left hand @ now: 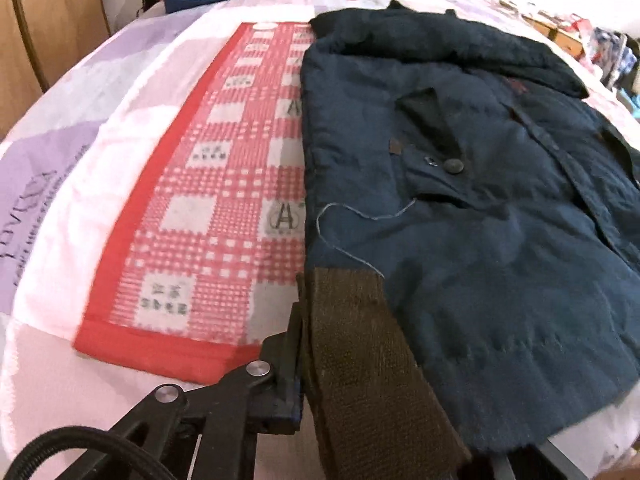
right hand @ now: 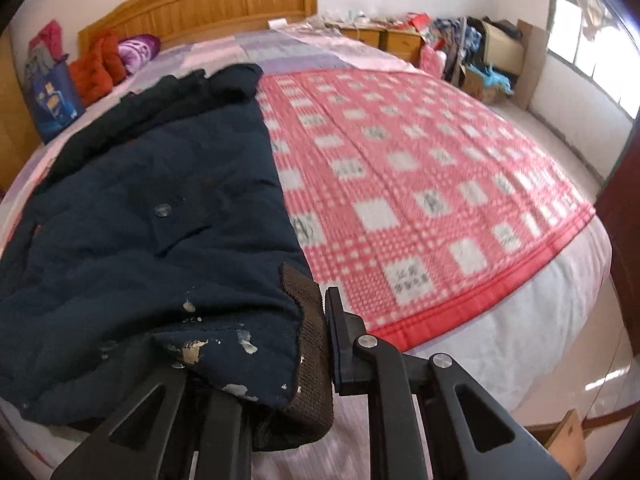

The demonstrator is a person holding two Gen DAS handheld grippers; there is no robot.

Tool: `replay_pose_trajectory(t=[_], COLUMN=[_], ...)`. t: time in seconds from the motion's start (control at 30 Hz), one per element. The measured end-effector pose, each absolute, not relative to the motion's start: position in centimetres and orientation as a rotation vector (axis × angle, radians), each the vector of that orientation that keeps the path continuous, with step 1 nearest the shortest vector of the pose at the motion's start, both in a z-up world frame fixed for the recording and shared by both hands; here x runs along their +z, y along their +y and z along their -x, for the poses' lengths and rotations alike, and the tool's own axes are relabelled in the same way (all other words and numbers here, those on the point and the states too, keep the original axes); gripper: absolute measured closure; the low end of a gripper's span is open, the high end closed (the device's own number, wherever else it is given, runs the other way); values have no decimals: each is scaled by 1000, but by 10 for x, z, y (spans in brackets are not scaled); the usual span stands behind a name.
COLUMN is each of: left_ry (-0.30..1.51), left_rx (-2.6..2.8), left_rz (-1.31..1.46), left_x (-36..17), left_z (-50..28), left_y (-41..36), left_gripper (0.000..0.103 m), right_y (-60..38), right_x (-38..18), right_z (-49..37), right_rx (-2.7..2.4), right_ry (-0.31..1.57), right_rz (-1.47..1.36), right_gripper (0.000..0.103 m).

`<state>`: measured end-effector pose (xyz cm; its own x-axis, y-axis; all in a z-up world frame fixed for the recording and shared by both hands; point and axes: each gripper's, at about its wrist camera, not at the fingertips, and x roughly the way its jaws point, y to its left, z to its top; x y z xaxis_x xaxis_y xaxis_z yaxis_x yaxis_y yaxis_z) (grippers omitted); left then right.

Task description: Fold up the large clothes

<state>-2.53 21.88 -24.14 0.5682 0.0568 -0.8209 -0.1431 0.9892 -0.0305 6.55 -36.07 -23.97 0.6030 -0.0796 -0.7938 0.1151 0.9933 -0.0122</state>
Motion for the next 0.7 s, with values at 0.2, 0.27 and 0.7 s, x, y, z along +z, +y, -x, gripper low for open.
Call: replay_pose_trajectory(t=[0.2, 0.27, 0.7], left_ry=[965, 981, 1334], left_rx=[83, 76, 25], left_rz=[65, 55, 104], left_x=[-213, -207, -153], left_z=[42, 47, 175], left_y=[218, 217, 189], left_gripper=[90, 90, 90], right_y=[-361, -362, -377], right_x=[-202, -193, -99], right_z=[-52, -42, 96], right_rx=[-84, -78, -53], right_ry=[892, 900, 1187], right_rz=[-31, -29, 62], right_gripper=[89, 89, 89])
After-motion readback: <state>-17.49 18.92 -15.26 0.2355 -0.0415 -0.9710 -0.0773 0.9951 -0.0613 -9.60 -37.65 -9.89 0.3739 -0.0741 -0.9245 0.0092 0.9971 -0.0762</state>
